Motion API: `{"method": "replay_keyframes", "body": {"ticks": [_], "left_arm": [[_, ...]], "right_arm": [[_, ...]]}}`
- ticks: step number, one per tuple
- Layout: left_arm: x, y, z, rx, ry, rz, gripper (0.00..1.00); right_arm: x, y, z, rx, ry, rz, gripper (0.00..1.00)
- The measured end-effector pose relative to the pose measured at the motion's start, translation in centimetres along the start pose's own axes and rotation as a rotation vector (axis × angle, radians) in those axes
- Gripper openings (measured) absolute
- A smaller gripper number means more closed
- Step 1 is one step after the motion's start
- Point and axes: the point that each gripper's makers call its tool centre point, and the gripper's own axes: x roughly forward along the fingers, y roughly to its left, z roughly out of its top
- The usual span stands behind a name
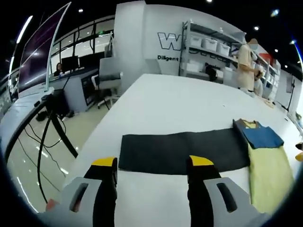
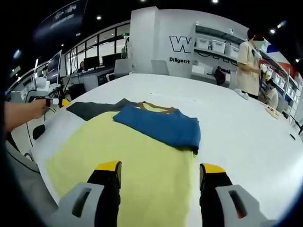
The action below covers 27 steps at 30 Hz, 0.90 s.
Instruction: Fold the garment on the visible template until the final outline fits inside the template.
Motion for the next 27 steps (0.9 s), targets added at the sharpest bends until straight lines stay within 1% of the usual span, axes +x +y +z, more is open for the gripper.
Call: {"method": "replay_keyframes", "body": {"ticks": [2, 3, 4, 5, 6, 7, 8, 9, 11, 14, 19, 22, 24, 27], "left_arm": [[0.5, 0.4, 0.2, 0.008, -0.011, -0.002, 0.34], [0.8, 0.5, 0.2, 0.007, -0.01, -0.005, 0.31], [1.0, 0.6, 0.1, 0.006, -0.006, -0.003, 0.33], [1.1, 0.7, 0.0, 0.004, -0.001, 0.002, 0.36], [1.1, 0.9, -0.5, -0.019, 0.026, 0.019, 0.43], [1.2, 1.0, -0.8, -0.03, 0.037, 0.024, 0.47], [1.3, 1.3, -1.3, -0.055, 0.06, 0.034, 0.48], [1.4, 1.4, -1.5, -0.051, 0.066, 0.037, 0.44], [1.5, 1.5, -1.6, -0.045, 0.059, 0.027, 0.38], [1.6, 1.7, -1.7, -0.053, 0.059, 0.031, 0.38], [1.7, 2.1, -2.0, -0.059, 0.073, 0.048, 0.36], [1.9, 2.4, -2.5, -0.077, 0.094, 0.059, 0.35], [2.1, 2.4, -2.6, -0.104, 0.097, 0.05, 0.32], [2.2, 2.4, -2.7, -0.122, 0.11, 0.055, 0.31]], "right_arm": [[0.1, 0.0, -0.1, -0.003, 0.004, -0.002, 0.66], [0.1, 0.0, -0.1, -0.004, 0.005, -0.003, 0.66], [0.1, 0.0, -0.1, -0.004, 0.007, -0.003, 0.66], [0.2, 0.0, -0.1, -0.005, 0.008, -0.003, 0.66], [0.2, 0.0, -0.1, -0.007, 0.01, -0.004, 0.65], [0.3, 0.1, -0.2, -0.011, 0.013, -0.004, 0.65], [0.3, 0.1, -0.2, -0.013, 0.014, -0.003, 0.65], [0.3, 0.1, -0.2, -0.015, 0.014, -0.003, 0.65], [0.3, 0.1, -0.1, -0.019, 0.012, -0.005, 0.64], [0.4, 0.1, -0.1, -0.022, 0.014, -0.008, 0.64], [0.4, 0.0, 0.0, -0.022, 0.012, -0.012, 0.63], [0.4, 0.0, -0.1, -0.025, 0.015, -0.014, 0.63], [0.4, 0.0, -0.1, -0.029, 0.016, -0.016, 0.62], [0.3, 0.0, -0.1, -0.033, 0.016, -0.017, 0.62]]}}
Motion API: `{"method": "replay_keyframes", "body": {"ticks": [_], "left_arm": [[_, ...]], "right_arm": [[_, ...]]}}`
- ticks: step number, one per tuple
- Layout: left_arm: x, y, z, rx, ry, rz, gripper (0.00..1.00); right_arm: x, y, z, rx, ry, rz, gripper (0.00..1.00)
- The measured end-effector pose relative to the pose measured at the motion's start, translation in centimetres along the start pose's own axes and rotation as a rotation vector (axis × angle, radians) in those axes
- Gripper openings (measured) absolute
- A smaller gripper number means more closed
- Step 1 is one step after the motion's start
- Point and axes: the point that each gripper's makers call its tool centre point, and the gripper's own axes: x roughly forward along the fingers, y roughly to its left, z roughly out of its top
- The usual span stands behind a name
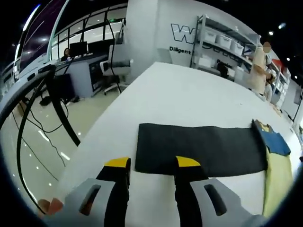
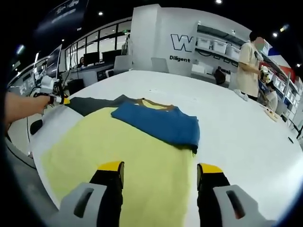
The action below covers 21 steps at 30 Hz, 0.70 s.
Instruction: Fold the garment on the visible template until the final outline fits inside the template.
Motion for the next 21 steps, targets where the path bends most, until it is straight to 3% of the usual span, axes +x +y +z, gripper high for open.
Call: {"method": "replay_keyframes", "body": {"ticks": [10, 17, 21], "left_arm": [[0.16, -0.32, -0.03, 0.002, 0.004, -0.016, 0.23], [0.37, -0.78, -0.11, 0.026, 0.015, -0.03, 0.07], [0.46, -0.83, -0.1, 0.051, 0.018, -0.029, 0.04]], "right_arm": [[0.11, -0.18, 0.34, -0.012, -0.01, -0.007, 0.6], [0.0, -0.33, 0.48, -0.008, -0.019, -0.012, 0.58], [0.0, -0.43, 0.48, -0.009, -0.019, -0.014, 0.58]]}}
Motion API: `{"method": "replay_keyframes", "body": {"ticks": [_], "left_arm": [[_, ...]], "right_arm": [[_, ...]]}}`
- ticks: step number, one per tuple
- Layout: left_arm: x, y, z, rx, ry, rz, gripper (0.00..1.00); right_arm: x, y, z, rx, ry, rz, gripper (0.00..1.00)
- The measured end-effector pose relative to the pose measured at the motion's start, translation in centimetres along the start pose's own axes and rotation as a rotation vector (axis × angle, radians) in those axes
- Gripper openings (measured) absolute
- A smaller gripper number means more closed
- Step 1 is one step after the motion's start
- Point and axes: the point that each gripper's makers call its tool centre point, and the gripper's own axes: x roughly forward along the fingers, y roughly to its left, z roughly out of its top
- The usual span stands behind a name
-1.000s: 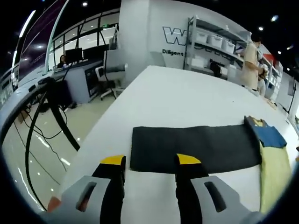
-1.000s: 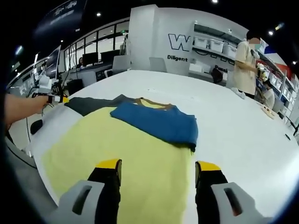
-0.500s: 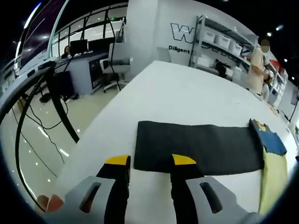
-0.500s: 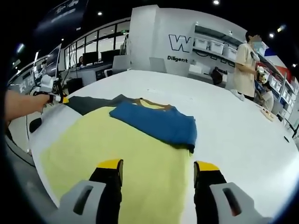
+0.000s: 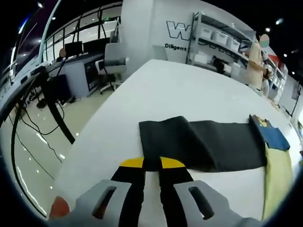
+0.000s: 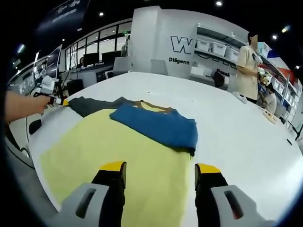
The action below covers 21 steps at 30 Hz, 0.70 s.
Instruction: Fold the garment on the visible template until the final outline fits inside the template.
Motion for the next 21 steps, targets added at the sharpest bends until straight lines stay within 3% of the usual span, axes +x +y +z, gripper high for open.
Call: {"method": "replay_keyframes", "body": {"ticks": [4, 7, 21], "left_arm": [[-0.1, 0.4, 0.0, 0.019, 0.004, 0.011, 0.0], [-0.4, 1.4, 0.5, 0.067, -0.018, 0.054, 0.0], [-2.9, 5.0, 2.4, 0.095, -0.081, 0.193, 0.0]], "right_arm": [[0.0, -0.1, 0.0, 0.005, -0.002, -0.001, 0.57], [0.0, -0.1, 0.1, 0.005, -0.004, -0.002, 0.56], [0.0, 0.1, 0.3, -0.002, -0.01, 0.007, 0.55]]}}
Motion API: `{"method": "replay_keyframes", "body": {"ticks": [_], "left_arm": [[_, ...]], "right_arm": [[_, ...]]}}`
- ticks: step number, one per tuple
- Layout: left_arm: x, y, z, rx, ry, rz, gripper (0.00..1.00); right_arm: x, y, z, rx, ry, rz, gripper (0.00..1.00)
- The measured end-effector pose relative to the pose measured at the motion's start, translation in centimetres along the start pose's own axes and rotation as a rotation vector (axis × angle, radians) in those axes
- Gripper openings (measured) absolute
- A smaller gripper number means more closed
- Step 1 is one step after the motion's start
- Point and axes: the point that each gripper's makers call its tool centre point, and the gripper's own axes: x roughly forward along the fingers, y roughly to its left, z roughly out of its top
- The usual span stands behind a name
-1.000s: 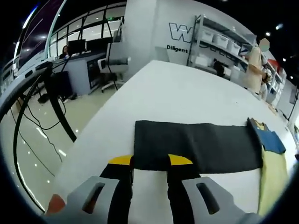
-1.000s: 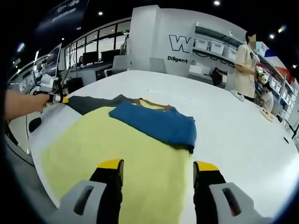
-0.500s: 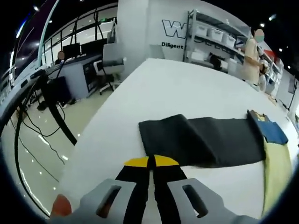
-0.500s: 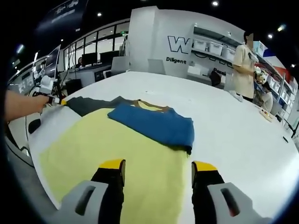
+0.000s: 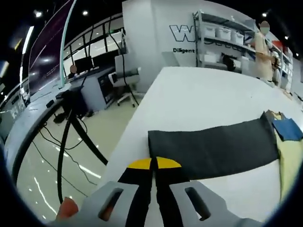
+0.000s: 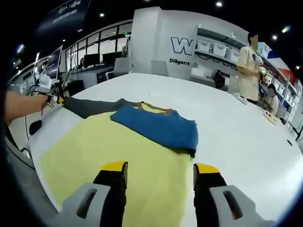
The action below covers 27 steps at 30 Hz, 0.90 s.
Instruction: Fold the garment on the visible template until the final outline fits inside the template.
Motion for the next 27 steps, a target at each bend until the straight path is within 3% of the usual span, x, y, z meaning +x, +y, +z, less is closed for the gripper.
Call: {"method": "replay_keyframes", "body": {"ticks": [12, 18, 27], "left_arm": [[-0.7, -0.1, -0.4, -0.001, -0.001, 0.031, 0.0], [-1.1, -0.8, 1.7, 0.026, -0.045, 0.02, 0.0], [-1.8, -2.6, 3.5, 0.034, -0.087, -0.014, 0.0]], "right_arm": [[0.0, 0.1, 0.1, -0.007, -0.003, 0.003, 0.55], [-0.1, -0.1, 0.1, -0.007, -0.001, 0.003, 0.55], [-0.5, -0.1, 0.4, -0.006, -0.013, 0.004, 0.54]]}}
